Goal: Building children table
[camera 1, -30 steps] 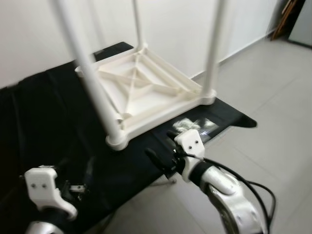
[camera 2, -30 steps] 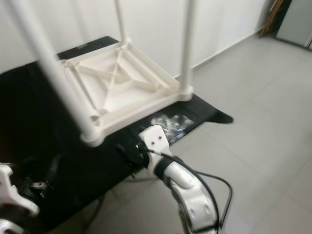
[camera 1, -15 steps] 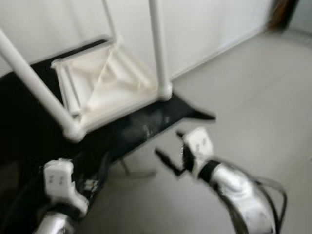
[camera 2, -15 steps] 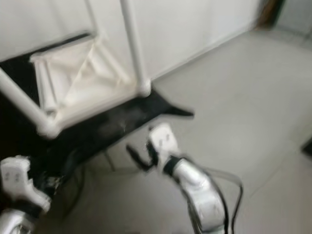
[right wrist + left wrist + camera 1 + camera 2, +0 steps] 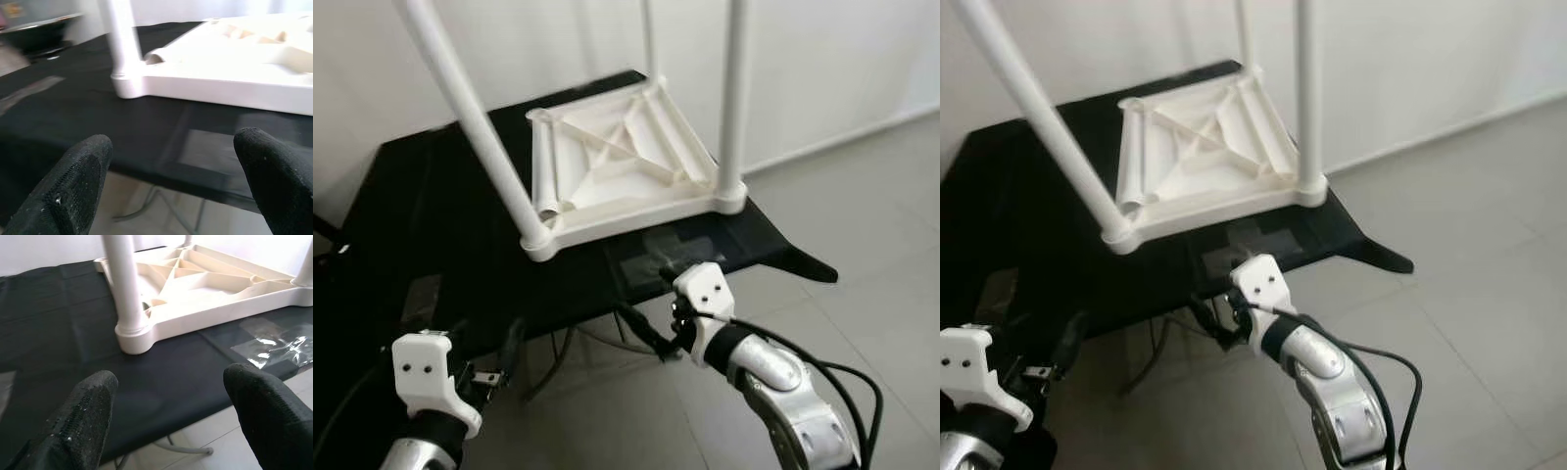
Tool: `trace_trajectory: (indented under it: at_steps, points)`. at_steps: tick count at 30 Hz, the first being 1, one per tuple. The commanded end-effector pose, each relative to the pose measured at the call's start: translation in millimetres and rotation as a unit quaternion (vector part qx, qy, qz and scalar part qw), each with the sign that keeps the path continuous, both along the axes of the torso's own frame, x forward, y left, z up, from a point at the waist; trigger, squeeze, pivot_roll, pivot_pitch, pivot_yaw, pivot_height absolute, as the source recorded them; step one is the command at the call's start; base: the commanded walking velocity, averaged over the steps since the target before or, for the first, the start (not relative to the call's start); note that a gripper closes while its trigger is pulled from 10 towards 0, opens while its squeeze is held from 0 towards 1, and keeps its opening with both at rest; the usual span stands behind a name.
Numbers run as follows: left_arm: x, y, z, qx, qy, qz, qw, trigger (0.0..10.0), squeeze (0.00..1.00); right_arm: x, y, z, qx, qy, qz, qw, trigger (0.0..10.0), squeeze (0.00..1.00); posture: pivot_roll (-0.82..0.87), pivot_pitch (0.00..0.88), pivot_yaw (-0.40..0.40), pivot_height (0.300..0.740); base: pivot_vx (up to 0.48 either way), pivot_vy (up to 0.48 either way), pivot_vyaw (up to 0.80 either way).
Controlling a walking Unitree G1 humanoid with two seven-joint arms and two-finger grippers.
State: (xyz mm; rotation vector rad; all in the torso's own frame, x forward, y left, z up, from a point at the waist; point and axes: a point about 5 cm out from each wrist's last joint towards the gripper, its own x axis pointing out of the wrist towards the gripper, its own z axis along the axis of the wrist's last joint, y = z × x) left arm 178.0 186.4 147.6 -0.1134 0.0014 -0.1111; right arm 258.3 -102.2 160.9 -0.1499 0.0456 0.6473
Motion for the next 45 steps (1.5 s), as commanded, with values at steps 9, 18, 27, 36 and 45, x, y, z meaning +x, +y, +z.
trace_trajectory:
  at_steps: [9,18,27,36,45]
  points:
    - [0.5,8.8,-8.3,-0.004,0.012,0.01,1.0,10.0,0.0,-0.9,5.5,-6.3,-0.001,0.016,0.011,1.0,10.0,0.0,-0.05,0.154,0.108,0.74,0.0,0.0,0.0]
    - [4.5,5.5,-9.6,-0.027,0.001,0.004,1.0,10.0,0.0,-0.9,3.2,-10.4,-0.005,0.02,0.004,1.0,10.0,0.0,-0.06,0.137,0.008,0.74,0.0,0.0,0.0]
    - [6.3,7.5,-8.9,-0.014,-0.011,0.029,0.999,10.0,0.0,3.4,2.6,-12.2,-0.009,0.02,0.002,1.0,10.0,0.0,-0.05,0.12,-0.015,0.74,0.0,0.0,0.0]
    - [9.2,7.3,-8.5,-0.003,-0.019,0.029,0.999,10.0,0.0,6.4,3.5,-13.1,-0.015,0.015,0.006,1.0,10.0,0.0,-0.06,0.111,0.002,0.74,0.0,0.0,0.62]
    - [11.2,6.1,-8.2,0.007,-0.021,0.037,0.999,10.0,0.0,11.9,3.2,-13.0,-0.01,0.011,0.009,1.0,10.0,0.0,-0.06,0.103,0.009,0.74,0.0,0.0,0.71]
